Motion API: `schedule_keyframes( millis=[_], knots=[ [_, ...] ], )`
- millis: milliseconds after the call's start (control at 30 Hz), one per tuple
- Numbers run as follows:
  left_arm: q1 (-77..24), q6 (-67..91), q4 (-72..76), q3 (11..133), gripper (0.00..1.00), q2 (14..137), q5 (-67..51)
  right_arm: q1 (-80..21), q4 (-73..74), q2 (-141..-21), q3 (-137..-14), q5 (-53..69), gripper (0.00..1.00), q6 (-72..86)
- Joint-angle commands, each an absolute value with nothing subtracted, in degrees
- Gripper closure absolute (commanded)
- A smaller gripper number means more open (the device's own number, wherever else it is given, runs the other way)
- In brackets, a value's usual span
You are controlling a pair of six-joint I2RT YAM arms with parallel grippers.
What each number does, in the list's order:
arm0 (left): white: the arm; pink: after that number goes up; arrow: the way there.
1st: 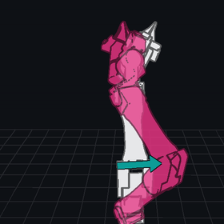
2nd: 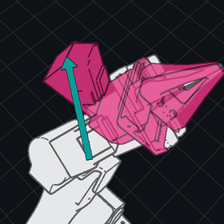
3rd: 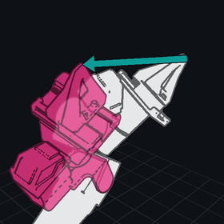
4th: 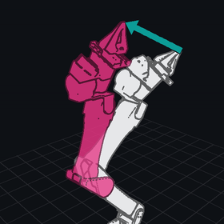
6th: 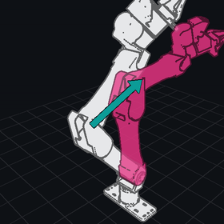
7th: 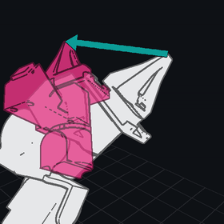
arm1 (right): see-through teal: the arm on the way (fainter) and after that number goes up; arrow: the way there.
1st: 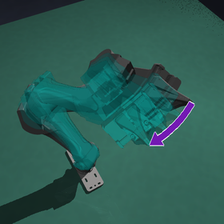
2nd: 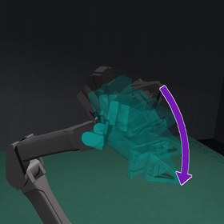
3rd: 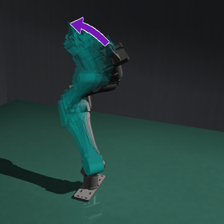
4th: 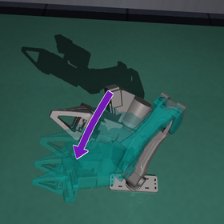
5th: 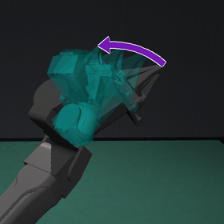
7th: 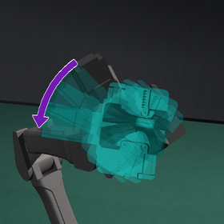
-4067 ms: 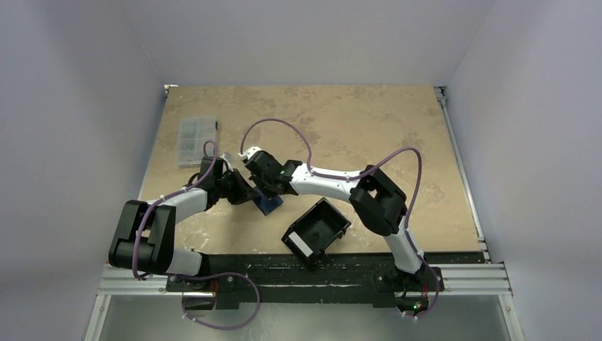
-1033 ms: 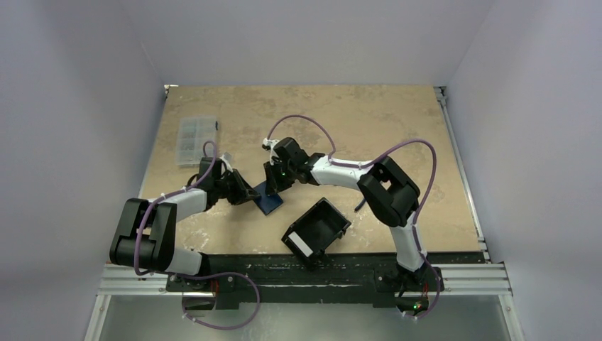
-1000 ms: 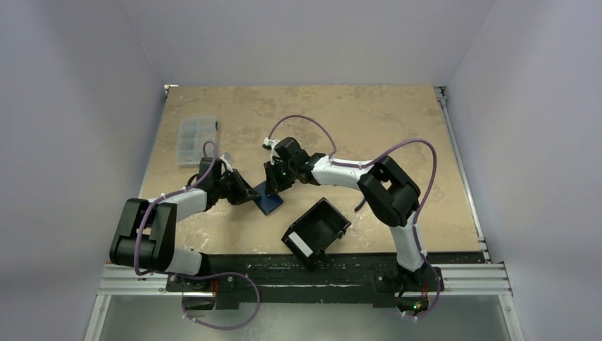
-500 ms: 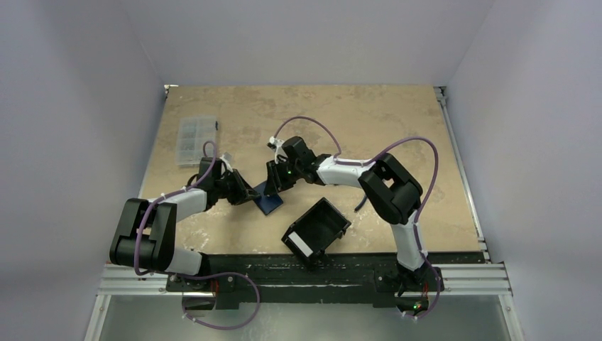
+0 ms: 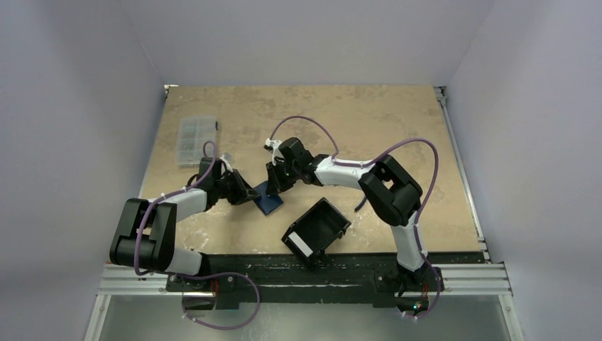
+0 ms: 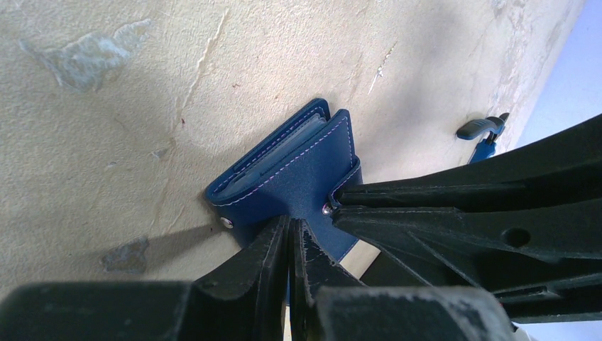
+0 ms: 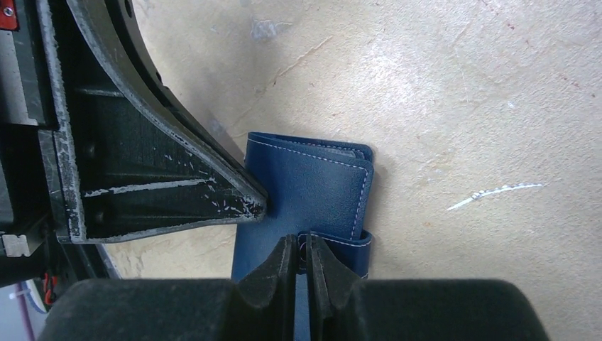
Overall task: Put the credit cards into the card holder
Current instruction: Close the card holder at the center of the board.
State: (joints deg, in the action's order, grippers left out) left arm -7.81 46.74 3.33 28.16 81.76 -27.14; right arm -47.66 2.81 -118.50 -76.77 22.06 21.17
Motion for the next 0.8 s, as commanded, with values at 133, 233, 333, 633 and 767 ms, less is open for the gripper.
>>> schedule_keyframes(
  millis=[133,233,333,633,767],
  knots=[
    [-8.02,45.83,3.71,26.98,0.91,83.37,-26.01,-54.27,18.01,-121.93,-74.48,17.21,0.89,17.84],
    [-8.04,45.98,3.86,27.07,0.91,83.25,-25.93,-56.07,18.84,-121.72,-74.75,14.04,0.97,17.67],
    [-8.03,45.99,3.78,27.08,0.92,83.23,-25.86,-57.59,19.30,-121.98,-73.96,9.68,1.00,17.77],
    [-8.00,46.10,4.12,26.81,0.92,83.49,-25.58,-62.57,17.63,-121.35,-70.53,-1.19,1.00,19.36],
    [-8.02,46.04,3.96,26.77,0.92,83.50,-25.56,-63.95,17.92,-122.44,-70.09,-2.94,1.00,20.56]
  ],
)
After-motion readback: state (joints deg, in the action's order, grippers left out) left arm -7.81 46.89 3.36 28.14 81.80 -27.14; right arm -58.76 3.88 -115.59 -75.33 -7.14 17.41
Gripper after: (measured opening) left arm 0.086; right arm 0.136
